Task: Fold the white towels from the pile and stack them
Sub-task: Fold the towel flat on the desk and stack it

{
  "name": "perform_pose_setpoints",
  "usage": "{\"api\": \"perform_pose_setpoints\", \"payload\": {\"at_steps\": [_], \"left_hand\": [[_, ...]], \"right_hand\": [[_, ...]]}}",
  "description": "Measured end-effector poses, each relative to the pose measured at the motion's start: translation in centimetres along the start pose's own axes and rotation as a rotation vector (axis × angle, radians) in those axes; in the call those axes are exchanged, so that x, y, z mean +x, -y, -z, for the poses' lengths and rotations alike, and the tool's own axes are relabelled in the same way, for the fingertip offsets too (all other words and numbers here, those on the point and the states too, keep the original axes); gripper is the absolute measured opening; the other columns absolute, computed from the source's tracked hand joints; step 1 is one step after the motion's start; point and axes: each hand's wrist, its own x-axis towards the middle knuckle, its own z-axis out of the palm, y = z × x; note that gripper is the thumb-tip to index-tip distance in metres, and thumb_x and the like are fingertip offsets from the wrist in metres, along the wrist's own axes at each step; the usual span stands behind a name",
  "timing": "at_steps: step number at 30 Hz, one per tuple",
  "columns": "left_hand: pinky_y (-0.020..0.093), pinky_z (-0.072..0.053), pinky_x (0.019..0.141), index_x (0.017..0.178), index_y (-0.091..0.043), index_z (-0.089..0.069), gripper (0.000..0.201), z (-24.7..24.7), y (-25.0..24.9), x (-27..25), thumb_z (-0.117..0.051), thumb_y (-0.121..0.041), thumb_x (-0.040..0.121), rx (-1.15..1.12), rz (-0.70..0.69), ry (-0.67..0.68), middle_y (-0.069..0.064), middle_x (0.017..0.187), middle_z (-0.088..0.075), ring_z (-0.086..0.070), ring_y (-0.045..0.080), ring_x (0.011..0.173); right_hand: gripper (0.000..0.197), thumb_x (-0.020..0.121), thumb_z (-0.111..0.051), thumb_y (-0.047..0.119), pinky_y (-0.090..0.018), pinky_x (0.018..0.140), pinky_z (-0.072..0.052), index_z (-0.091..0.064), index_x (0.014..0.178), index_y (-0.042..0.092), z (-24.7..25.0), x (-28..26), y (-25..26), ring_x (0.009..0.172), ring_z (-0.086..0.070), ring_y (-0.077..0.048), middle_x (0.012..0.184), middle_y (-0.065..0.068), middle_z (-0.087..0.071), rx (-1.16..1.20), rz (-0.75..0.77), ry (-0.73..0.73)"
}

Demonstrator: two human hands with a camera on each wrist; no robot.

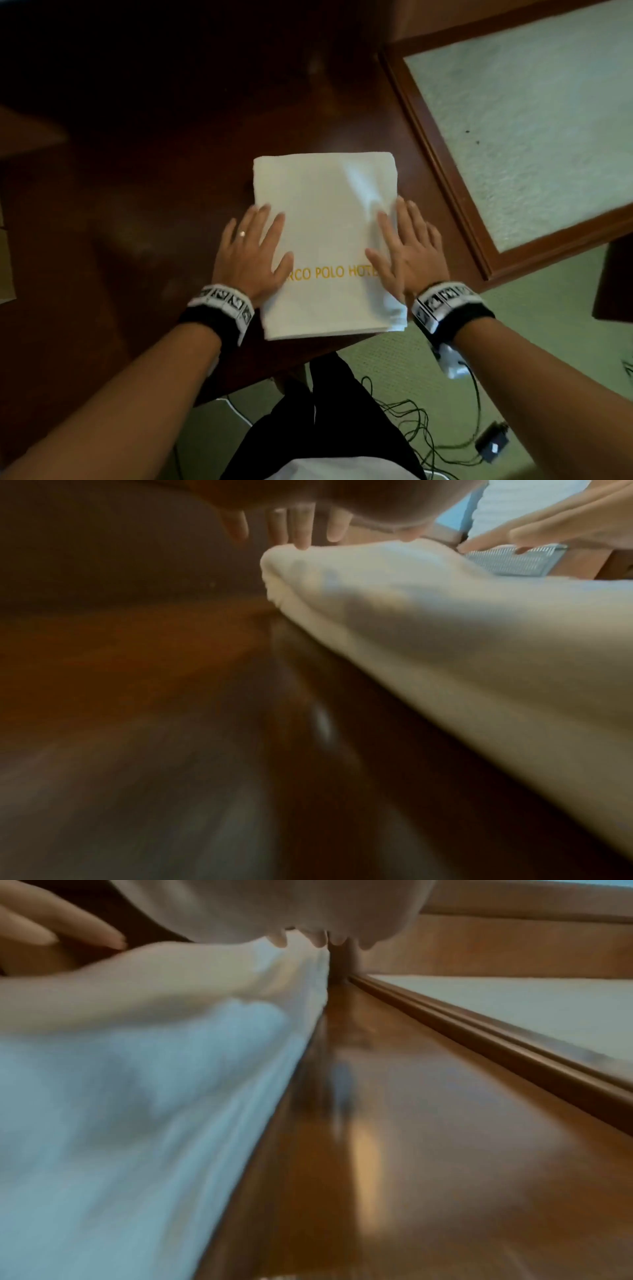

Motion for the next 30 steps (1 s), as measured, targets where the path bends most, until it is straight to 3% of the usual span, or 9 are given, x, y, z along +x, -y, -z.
{"api": "perform_pose_setpoints", "payload": {"at_steps": [4, 7, 9, 13, 15, 17, 21, 26, 30], "left_hand": [[0.054, -0.01, 0.119, 0.159, -0.029, -0.011, 0.075, 0.4, -1.6, 5.5, -0.028, -0.064, 0.095, 0.124, -0.097, 0.156, 0.005, 0.168, -0.007, -0.009, 0.026, 0.154], [0.059, 0.004, 0.119, 0.156, -0.04, 0.013, 0.072, -0.1, -0.3, 5.3, -0.01, -0.072, 0.095, 0.185, 0.009, 0.362, -0.009, 0.165, 0.021, 0.013, 0.019, 0.154], [0.061, 0.005, 0.118, 0.155, -0.041, 0.015, 0.073, 0.1, 0.4, 3.9, -0.011, -0.074, 0.095, 0.135, 0.154, 0.406, -0.011, 0.164, 0.024, 0.012, 0.021, 0.154], [0.053, -0.021, 0.113, 0.155, -0.027, -0.019, 0.087, 1.4, -0.5, 1.3, -0.043, -0.076, 0.087, -0.058, 0.499, 0.283, 0.003, 0.162, -0.022, -0.02, 0.031, 0.146], [0.047, -0.033, 0.105, 0.143, -0.023, -0.039, 0.083, 1.5, -1.5, 0.2, -0.055, -0.075, 0.08, -0.125, 0.583, 0.26, 0.005, 0.146, -0.044, -0.038, 0.032, 0.133], [0.041, -0.044, 0.096, 0.122, -0.021, -0.051, 0.071, 1.2, -2.3, -0.5, -0.067, -0.071, 0.074, -0.338, 0.663, 0.282, 0.005, 0.13, -0.058, -0.053, 0.031, 0.119], [0.031, -0.05, 0.083, 0.108, -0.009, -0.062, 0.057, 0.4, -3.4, -1.0, -0.085, -0.047, 0.072, -0.672, 0.812, 0.283, 0.008, 0.116, -0.069, -0.064, 0.028, 0.107], [0.032, -0.056, 0.085, 0.101, -0.008, -0.076, 0.04, -0.9, -3.5, -3.2, -0.089, -0.032, 0.072, -0.819, 0.809, 0.312, 0.009, 0.107, -0.074, -0.071, 0.024, 0.099], [0.035, -0.055, 0.091, 0.105, -0.01, -0.074, 0.039, -0.2, -4.1, -4.5, -0.085, -0.033, 0.075, -0.837, 0.738, 0.253, 0.009, 0.109, -0.074, -0.069, 0.026, 0.105]], "right_hand": [[0.068, 0.098, -0.025, 0.06, -0.054, 0.115, -0.021, -0.015, 0.157, 0.028, 0.7, 6.4, 2.3, 0.152, -0.007, -0.03, 0.166, -0.008, -0.001, -0.084, 0.266, 0.049], [0.066, 0.099, -0.016, 0.062, -0.055, 0.119, -0.008, 0.0, 0.157, 0.035, 0.2, 7.5, 0.4, 0.152, 0.012, -0.019, 0.164, 0.005, 0.018, -0.151, 0.201, 0.224], [0.066, 0.099, -0.015, 0.061, -0.055, 0.12, -0.003, 0.004, 0.157, 0.035, 0.3, 6.5, -1.3, 0.151, 0.016, -0.019, 0.163, 0.008, 0.022, -0.119, 0.121, 0.233], [0.072, 0.098, -0.022, 0.062, -0.054, 0.118, -0.011, 0.005, 0.157, 0.03, 0.8, 4.0, -2.2, 0.151, 0.006, -0.029, 0.165, -0.002, 0.015, -0.065, 0.003, 0.246], [0.08, 0.095, -0.033, 0.063, -0.053, 0.111, -0.025, -0.004, 0.156, 0.022, 1.0, 2.8, -1.7, 0.143, -0.019, -0.034, 0.161, -0.011, -0.012, -0.018, -0.107, 0.225], [0.082, 0.089, -0.042, 0.068, -0.048, 0.101, -0.035, -0.024, 0.148, 0.014, 1.0, 1.5, -1.2, 0.127, -0.038, -0.034, 0.143, -0.013, -0.038, 0.028, -0.225, 0.2], [0.074, 0.082, -0.047, 0.077, -0.044, 0.093, -0.044, -0.049, 0.12, 0.013, -0.3, -1.2, 0.2, 0.116, -0.048, -0.033, 0.121, -0.011, -0.054, 0.136, -0.363, 0.313], [0.073, 0.073, -0.072, 0.065, -0.04, 0.09, -0.052, -0.056, 0.12, 0.011, -2.1, -3.4, 2.2, 0.11, -0.062, -0.034, 0.119, -0.011, -0.065, 0.592, -0.636, 0.294], [0.058, 0.077, -0.077, 0.047, -0.034, 0.088, -0.052, -0.067, 0.121, 0.011, -1.7, -5.3, 3.6, 0.108, -0.064, -0.032, 0.119, -0.011, -0.069, 0.715, -0.709, 0.214]]}}
